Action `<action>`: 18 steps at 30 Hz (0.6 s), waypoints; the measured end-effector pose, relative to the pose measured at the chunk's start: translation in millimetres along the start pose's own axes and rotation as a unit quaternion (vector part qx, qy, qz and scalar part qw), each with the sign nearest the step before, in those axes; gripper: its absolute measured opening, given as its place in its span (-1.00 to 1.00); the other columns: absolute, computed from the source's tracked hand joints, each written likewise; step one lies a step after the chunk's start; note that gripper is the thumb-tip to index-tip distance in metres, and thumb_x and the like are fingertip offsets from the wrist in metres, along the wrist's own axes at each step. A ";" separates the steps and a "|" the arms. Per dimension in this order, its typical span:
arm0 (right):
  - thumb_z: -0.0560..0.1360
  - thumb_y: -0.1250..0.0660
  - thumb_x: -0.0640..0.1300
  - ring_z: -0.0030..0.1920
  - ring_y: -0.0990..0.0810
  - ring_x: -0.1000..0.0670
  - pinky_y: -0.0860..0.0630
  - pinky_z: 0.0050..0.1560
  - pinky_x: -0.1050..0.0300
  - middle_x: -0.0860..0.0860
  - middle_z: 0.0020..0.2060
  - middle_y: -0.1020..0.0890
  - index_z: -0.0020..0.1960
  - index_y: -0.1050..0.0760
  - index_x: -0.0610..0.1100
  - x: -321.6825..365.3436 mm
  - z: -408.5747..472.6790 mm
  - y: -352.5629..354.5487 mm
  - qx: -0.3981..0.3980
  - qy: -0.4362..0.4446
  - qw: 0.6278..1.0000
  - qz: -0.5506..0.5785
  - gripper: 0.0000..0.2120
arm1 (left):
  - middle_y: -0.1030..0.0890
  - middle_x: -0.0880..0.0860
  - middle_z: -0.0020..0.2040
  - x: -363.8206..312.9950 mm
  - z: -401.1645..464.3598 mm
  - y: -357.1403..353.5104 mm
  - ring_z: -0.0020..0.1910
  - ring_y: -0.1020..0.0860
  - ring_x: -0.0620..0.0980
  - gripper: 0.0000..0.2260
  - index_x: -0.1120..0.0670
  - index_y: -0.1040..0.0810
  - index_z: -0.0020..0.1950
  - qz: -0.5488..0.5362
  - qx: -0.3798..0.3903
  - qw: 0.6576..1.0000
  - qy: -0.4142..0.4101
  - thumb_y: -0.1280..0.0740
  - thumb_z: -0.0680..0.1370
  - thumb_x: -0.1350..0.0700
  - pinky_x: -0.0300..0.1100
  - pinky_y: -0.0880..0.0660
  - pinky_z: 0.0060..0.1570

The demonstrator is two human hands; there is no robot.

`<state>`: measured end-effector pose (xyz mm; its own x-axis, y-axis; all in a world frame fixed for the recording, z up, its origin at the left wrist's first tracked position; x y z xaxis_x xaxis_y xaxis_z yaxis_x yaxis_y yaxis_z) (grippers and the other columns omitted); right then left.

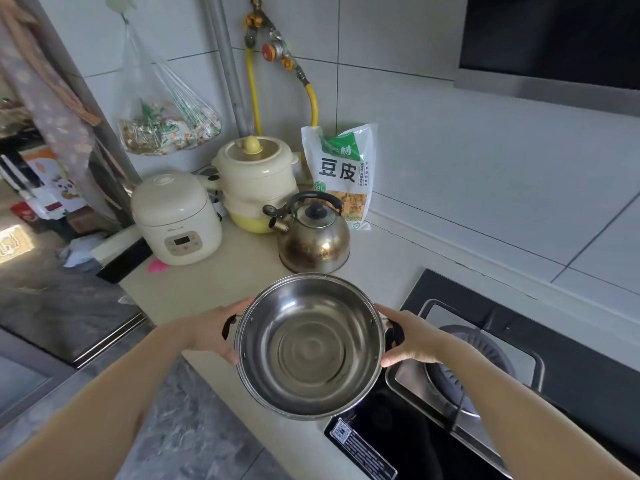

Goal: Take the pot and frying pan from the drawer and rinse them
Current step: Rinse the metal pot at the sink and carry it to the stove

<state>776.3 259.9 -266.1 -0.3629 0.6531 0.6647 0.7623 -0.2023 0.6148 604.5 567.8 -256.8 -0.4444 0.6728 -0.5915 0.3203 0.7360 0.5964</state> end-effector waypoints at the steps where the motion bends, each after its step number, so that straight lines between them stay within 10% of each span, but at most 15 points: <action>1: 0.16 -0.61 0.07 0.17 -0.53 0.27 -0.38 0.19 0.28 0.34 0.11 -0.61 0.26 -0.15 0.65 1.4 -1.2 -0.1 -0.004 -0.002 1.000 -0.004 -0.06 | -0.32 -0.14 0.48 0.2 1.2 -1.0 0.46 -0.26 -0.13 0.15 -0.16 0.06 0.60 -0.002 0.005 1.000 -0.001 -0.65 0.26 0.20 -0.11 -0.24 0.47; 7: 0.29 -0.55 0.18 0.25 -0.40 -0.04 -0.33 0.33 0.05 0.00 0.33 -0.34 0.59 -0.08 0.15 2.2 -19.8 2.1 -0.035 -0.062 0.996 -0.047 0.01 | -0.42 -0.28 0.23 5.8 -2.5 2.8 0.31 -0.38 -0.14 -0.06 -0.41 -0.09 0.43 0.034 -0.017 0.999 0.020 -0.59 0.29 0.08 -0.33 -0.33 0.23; 10: 0.41 -0.50 0.08 0.23 -0.42 -0.06 -0.40 0.29 0.03 -0.08 0.34 -0.36 0.57 -0.19 -0.02 4.8 -40.5 19.6 -0.129 -0.091 0.987 -0.035 -0.16 | -0.45 0.01 0.35 4.6 -10.5 25.3 0.39 -0.38 0.10 -0.34 -0.14 -0.26 0.51 0.047 -0.161 0.984 0.064 -0.48 0.48 -0.03 -0.26 -0.32 0.33; 15: 0.48 -0.44 0.00 0.37 -0.31 -0.19 -0.36 0.30 -0.10 -0.15 0.39 -0.35 0.55 -0.16 -0.15 17.4 -119.9 73.5 -0.400 -0.191 0.892 -0.084 -0.24 | -0.19 0.34 0.52 -44.8 -89.6 53.4 0.53 -0.10 0.29 -0.17 0.27 -0.09 0.57 0.063 -0.513 0.844 0.144 -0.36 0.52 -0.17 0.14 -0.06 0.49; 18: 0.46 -0.45 -0.03 0.35 -0.32 -0.22 -0.34 0.30 -0.12 -0.18 0.36 -0.38 0.45 -0.25 -0.21 39.2 -167.0 93.8 -0.489 -0.202 0.840 -0.118 -0.33 | -0.06 0.31 0.57 -94.5 -120.9 43.0 0.55 -0.01 0.29 -0.15 0.24 -0.02 0.59 0.061 -0.572 0.807 0.133 -0.33 0.52 -0.19 0.17 0.02 0.50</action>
<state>744.0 144.6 -111.5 -0.0790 0.9140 0.3979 -0.1831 -0.4057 0.8955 559.2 526.8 -109.6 -0.6801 0.5829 -0.4446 -0.5392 0.0132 0.8421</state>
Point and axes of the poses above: each hand's wrist, its own z-axis towards the middle knuckle, its own y-axis out of the back of the hand, x = y × z, the point moved 9 cm from there along z, towards the middle knuckle
